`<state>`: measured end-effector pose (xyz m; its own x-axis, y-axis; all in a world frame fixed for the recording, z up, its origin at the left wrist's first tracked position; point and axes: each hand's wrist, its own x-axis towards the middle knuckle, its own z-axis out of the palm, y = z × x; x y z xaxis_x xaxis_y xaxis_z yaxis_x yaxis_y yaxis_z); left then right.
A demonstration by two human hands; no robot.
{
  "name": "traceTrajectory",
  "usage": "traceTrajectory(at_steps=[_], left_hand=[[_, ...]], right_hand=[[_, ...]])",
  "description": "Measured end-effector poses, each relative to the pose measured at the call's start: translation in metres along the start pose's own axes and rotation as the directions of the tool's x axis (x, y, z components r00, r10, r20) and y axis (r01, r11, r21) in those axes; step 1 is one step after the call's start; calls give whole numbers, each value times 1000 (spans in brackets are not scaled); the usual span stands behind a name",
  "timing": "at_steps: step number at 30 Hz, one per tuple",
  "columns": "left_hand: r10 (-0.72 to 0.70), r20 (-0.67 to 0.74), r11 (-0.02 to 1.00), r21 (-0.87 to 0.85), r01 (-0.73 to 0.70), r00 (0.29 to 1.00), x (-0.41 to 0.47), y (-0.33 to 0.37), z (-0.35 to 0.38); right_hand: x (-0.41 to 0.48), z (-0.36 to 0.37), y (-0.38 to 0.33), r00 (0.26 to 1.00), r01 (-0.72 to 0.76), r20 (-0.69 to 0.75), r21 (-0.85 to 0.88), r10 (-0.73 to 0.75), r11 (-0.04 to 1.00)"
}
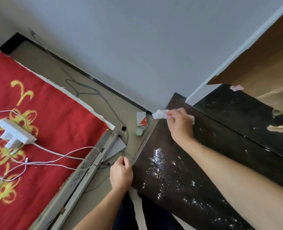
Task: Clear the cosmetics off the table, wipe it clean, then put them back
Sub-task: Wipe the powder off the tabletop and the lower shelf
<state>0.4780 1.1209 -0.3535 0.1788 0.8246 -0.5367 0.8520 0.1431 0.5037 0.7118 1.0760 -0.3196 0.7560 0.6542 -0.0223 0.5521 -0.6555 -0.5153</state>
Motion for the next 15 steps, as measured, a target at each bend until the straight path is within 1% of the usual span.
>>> traceTrajectory(at_steps=[1,3,4,5,6,7,8,9,10,11,12,13,15], left_hand=[[0,23,1000,-5,0,1000,0,-1,0],[9,107,1000,-12,-7,994,3,-1,-2],[16,167,1000,-13,-14,986,5,-3,-5],[27,228,1000,-12,-25,973,8,-4,-8],[40,290,999,-9,-39,956,12,-8,-11],[48,348,999,-8,-48,936,17,-12,-14],[55,405,999,-20,-51,913,21,-17,-17],[65,465,998,-44,-50,883,25,-22,-19],[81,518,996,-79,-46,851,29,-26,-22],[91,563,994,-107,-37,821,32,-30,-24],[102,599,991,-133,-27,795,36,-33,-26],[112,625,988,-152,-19,772,38,-34,-29],[134,674,984,-178,-16,727,41,-35,-35]], right_hand=[[-24,3,-2,997,52,56,46,-54,998],[-73,3,-9,955,143,242,135,-173,980],[-89,1,-11,923,143,333,168,-193,975],[-92,-2,-11,901,123,390,184,-187,975],[-84,-5,-11,909,71,392,185,-140,980],[-69,-5,-9,938,-1,341,170,-57,986],[-51,-6,-8,965,-94,255,144,55,985],[-35,-7,-7,974,-184,152,114,166,976],[-24,-6,-9,969,-245,66,92,239,965],[-22,-1,-14,965,-261,13,73,260,963],[-29,8,-22,968,-250,-4,63,251,966],[-45,16,-31,976,-217,13,68,217,974],[-96,29,-48,992,-92,97,91,83,992]])
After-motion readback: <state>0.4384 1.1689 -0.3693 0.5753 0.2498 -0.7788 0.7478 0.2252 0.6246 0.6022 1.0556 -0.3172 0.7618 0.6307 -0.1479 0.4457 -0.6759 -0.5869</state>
